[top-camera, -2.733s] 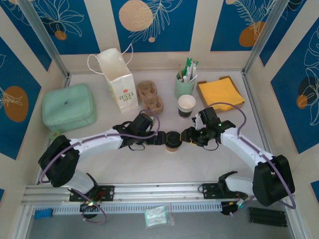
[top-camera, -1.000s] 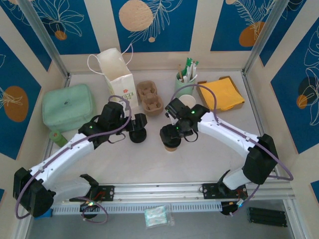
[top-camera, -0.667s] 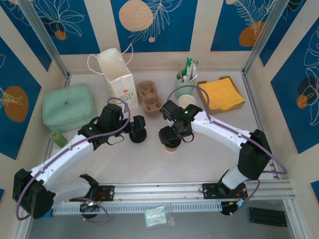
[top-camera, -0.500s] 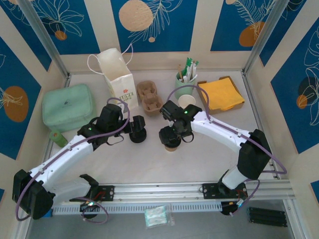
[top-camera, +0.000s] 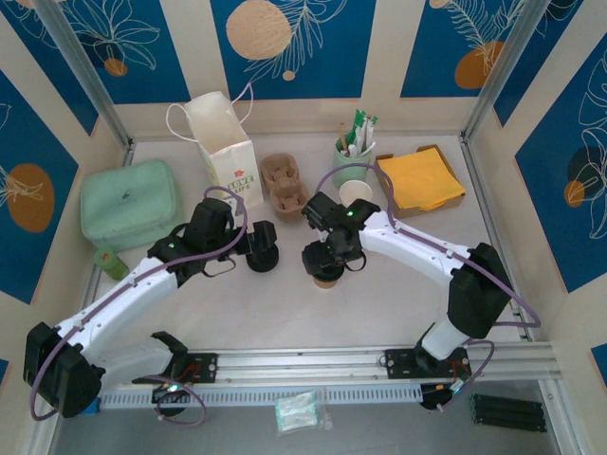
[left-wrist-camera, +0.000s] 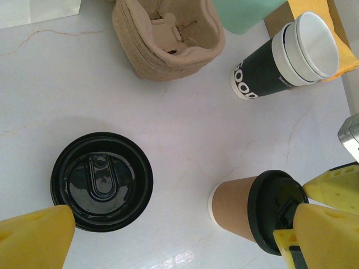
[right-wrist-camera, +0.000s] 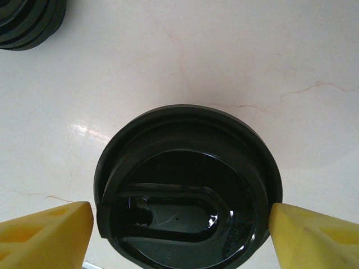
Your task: Pack the takeout coffee
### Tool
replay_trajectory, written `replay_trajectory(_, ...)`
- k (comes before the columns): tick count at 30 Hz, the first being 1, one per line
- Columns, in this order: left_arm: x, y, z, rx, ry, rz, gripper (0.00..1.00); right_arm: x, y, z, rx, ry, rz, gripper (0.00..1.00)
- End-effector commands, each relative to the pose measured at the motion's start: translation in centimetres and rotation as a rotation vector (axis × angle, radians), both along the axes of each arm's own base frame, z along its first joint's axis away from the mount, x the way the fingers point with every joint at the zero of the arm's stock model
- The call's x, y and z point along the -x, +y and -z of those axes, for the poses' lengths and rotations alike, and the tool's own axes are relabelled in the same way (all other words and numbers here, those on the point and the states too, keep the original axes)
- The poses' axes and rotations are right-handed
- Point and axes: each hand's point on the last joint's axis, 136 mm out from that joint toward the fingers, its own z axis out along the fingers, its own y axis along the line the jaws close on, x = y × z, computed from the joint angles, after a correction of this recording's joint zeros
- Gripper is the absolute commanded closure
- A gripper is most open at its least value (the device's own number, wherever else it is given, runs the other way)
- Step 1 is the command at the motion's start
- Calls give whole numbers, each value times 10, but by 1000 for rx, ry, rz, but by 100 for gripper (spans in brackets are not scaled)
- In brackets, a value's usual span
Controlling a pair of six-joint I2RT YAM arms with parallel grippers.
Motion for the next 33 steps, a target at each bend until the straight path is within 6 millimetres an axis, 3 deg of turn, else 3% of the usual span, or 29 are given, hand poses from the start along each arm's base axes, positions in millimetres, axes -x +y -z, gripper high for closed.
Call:
replay_trajectory(1, 1, 2, 0, 10, 2, 3, 1, 6, 3, 10, 4, 36, -13, 18)
replay_trajectory(13, 0, 1, -1, 20, 4, -1, 1, 9, 4, 21, 28, 49, -28, 20)
replay_trajectory(18, 0, 0, -3, 26, 2, 1, 1, 10, 2, 21, 40, 44, -31, 25)
replay_trajectory(27, 0, -5, -13, 45, -5, 18, 1, 1, -10, -4, 4, -20, 8, 30)
replay_trajectory(33, -1, -16, -26, 88, -14, 57, 1, -10, -36, -23, -40, -51, 77, 31)
